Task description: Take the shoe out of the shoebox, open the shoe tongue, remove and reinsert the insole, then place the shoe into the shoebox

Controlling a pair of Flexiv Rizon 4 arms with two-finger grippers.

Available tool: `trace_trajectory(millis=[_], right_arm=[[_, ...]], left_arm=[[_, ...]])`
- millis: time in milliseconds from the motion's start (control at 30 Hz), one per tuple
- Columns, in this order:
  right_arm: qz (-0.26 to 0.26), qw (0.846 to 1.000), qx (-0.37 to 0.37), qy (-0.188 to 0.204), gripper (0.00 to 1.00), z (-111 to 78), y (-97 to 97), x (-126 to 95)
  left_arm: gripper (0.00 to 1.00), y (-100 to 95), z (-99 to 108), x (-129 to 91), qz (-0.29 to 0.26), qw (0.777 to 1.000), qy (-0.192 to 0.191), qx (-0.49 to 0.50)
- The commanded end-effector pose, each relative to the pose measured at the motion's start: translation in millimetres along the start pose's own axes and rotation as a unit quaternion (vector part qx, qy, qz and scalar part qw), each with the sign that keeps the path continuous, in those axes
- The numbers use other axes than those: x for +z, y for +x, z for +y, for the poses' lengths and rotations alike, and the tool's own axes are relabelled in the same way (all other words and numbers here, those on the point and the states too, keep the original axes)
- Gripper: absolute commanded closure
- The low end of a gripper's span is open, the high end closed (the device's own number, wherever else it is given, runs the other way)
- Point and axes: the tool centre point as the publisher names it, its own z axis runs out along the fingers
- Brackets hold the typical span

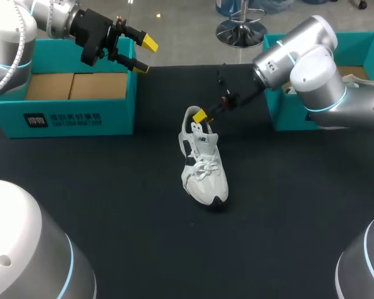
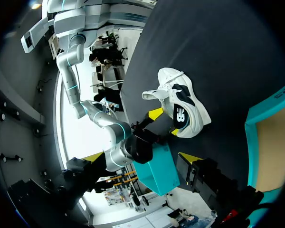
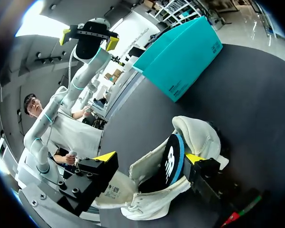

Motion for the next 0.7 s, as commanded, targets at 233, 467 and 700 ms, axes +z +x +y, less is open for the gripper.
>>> trace_trajectory(millis=[233, 467, 700], right_arm=[[-0.024, 1.0, 0.004, -0.005, 0.08, -0.4, 10.6, -10.3], [-0.077, 0.995, 0.058, -0.013, 0.11, 1.5, 16.5, -25.1], [-0.108, 0.989, 0.098, -0.035, 0.46, 5.4, 21.8, -30.4]], left_arm=[[0.0, 0.2, 0.3, -0.2, 0.001, 1.0, 0.001, 0.0], [0.0, 0.2, 0.3, -0.2, 0.001, 1.0, 0.001, 0.0], [0.0, 0.2, 0.3, -0.2, 0.001, 1.0, 0.001, 0.0]])
